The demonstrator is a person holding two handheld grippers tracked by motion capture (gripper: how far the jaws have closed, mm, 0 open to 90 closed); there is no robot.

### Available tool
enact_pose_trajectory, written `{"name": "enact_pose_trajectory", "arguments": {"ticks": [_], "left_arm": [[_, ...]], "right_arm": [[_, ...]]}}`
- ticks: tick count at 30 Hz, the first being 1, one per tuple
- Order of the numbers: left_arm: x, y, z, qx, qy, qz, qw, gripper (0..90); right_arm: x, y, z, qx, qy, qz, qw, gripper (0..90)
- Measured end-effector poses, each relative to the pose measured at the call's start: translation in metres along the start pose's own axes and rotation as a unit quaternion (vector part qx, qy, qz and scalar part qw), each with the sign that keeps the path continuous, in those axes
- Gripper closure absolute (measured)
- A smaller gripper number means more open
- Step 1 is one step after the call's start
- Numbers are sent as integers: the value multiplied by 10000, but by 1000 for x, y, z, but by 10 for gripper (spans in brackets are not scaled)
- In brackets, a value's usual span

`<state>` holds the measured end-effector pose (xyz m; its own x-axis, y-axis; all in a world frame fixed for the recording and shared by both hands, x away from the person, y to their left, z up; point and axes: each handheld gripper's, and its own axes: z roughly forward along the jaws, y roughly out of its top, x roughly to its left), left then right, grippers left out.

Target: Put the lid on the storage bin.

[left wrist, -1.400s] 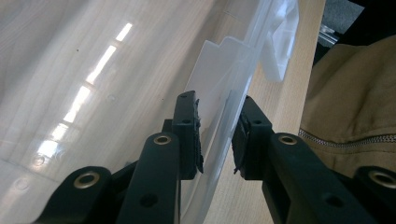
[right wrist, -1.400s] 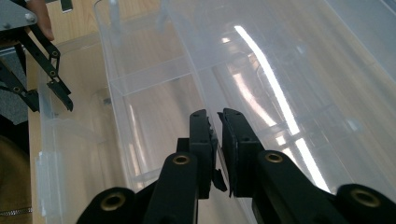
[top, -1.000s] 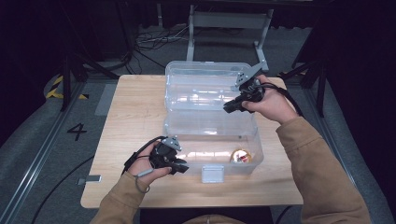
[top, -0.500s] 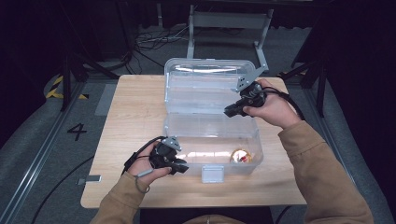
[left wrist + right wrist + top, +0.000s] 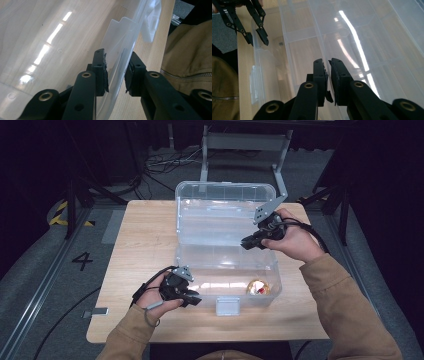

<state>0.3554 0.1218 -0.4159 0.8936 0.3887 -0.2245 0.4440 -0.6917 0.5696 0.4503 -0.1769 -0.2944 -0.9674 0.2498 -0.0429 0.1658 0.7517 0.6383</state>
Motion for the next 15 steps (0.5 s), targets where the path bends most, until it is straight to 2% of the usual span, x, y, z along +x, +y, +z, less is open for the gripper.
{"name": "enact_pose_trajectory", "arguments": {"ticks": [15], "left_arm": [[0,0,0,8,29,-17,10000,731]], "right_arm": [[9,-2,-1,37,19,-108,9999,826]]}}
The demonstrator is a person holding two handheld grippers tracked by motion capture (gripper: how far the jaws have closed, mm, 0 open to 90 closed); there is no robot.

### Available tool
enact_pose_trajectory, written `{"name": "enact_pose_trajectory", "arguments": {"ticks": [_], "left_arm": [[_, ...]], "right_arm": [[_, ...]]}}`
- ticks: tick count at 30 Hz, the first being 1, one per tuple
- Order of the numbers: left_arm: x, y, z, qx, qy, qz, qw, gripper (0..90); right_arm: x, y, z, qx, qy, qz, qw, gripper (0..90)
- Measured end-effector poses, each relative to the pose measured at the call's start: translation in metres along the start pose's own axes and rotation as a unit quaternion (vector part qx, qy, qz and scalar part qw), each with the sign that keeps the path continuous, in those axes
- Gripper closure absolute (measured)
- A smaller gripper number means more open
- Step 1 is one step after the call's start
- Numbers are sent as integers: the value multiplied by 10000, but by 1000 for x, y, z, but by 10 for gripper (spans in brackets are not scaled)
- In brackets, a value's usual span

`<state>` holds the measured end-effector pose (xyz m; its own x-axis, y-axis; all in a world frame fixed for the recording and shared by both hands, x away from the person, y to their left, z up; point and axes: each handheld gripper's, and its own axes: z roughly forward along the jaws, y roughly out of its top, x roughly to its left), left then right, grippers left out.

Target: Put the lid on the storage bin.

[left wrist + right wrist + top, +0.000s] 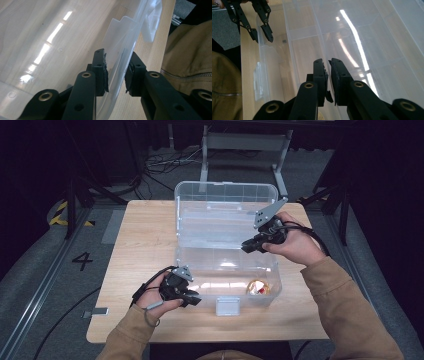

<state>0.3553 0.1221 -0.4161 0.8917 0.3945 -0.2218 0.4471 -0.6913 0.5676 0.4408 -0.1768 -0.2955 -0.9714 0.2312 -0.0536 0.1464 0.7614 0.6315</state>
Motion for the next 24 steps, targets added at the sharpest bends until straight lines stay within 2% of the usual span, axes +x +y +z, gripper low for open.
{"name": "enact_pose_trajectory", "arguments": {"ticks": [24], "left_arm": [[0,0,0,-1,9,-25,10000,731]], "right_arm": [[16,-6,0,35,69,-124,9999,827]]}}
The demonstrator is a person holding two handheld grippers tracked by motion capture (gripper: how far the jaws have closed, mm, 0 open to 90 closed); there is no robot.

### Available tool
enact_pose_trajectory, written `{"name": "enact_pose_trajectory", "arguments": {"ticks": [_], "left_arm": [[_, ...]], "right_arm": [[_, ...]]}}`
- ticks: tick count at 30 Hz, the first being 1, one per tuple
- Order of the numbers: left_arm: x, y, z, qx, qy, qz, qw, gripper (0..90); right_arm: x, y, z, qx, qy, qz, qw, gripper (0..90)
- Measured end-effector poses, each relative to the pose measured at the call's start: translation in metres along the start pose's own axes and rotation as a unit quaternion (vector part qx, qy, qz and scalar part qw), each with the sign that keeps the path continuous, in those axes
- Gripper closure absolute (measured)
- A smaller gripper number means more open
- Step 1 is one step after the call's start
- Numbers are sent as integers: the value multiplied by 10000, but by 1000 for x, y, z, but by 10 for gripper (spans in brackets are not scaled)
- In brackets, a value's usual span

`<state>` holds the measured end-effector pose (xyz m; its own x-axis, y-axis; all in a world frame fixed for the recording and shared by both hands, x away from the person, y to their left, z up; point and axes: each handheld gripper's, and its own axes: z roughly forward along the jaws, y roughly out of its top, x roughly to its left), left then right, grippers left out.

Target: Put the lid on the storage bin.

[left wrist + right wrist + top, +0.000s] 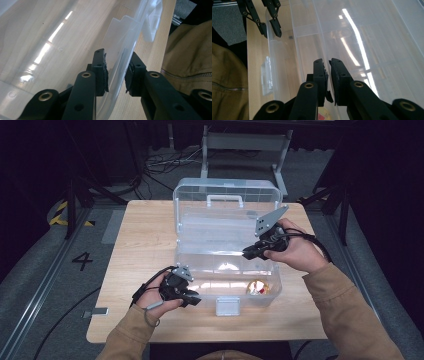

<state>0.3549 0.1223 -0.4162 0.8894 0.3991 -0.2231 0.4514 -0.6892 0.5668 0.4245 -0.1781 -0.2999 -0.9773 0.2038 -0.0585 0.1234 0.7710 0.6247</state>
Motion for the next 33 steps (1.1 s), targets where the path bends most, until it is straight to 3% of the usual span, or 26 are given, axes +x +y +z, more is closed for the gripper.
{"name": "enact_pose_trajectory", "arguments": {"ticks": [6,33], "left_arm": [[0,0,0,11,9,10,10000,731],[1,0,0,13,-1,-38,10000,726]], "right_arm": [[5,-1,0,15,-61,-34,10000,830],[16,-8,4,56,66,-102,9999,860]]}}
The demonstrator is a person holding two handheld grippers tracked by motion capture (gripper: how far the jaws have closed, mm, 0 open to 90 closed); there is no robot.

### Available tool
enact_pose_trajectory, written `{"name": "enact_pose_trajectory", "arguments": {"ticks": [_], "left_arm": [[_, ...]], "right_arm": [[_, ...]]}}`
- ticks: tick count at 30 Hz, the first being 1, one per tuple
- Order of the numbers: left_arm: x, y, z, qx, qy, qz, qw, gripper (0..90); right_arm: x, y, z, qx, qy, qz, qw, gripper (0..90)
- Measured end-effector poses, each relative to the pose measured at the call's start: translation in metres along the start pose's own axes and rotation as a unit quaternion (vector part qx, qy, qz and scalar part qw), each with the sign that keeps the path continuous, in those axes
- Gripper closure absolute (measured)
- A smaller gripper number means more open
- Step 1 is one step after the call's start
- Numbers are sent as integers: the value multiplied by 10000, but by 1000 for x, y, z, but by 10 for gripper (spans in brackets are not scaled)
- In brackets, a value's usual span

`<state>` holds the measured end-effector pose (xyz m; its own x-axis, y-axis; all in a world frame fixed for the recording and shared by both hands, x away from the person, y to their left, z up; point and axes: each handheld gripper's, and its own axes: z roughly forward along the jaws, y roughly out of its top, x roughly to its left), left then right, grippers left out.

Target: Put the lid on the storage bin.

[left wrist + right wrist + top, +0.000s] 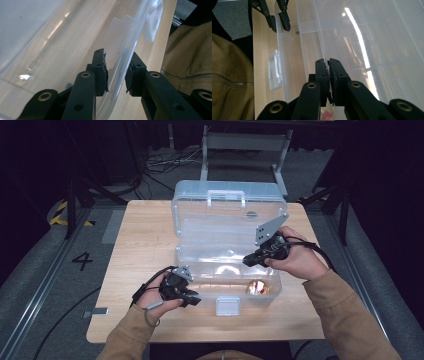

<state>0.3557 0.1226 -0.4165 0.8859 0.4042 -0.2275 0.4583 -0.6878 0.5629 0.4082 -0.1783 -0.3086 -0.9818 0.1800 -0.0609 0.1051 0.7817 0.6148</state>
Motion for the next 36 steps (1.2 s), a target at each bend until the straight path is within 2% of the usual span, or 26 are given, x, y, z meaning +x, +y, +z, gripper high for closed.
{"name": "enact_pose_trajectory", "arguments": {"ticks": [21,36], "left_arm": [[0,0,0,13,-6,-82,10000,722],[-1,2,-4,31,-19,-138,9999,709]], "right_arm": [[7,-3,3,68,24,-106,9999,867],[9,-3,2,72,-62,-99,9999,865]]}}
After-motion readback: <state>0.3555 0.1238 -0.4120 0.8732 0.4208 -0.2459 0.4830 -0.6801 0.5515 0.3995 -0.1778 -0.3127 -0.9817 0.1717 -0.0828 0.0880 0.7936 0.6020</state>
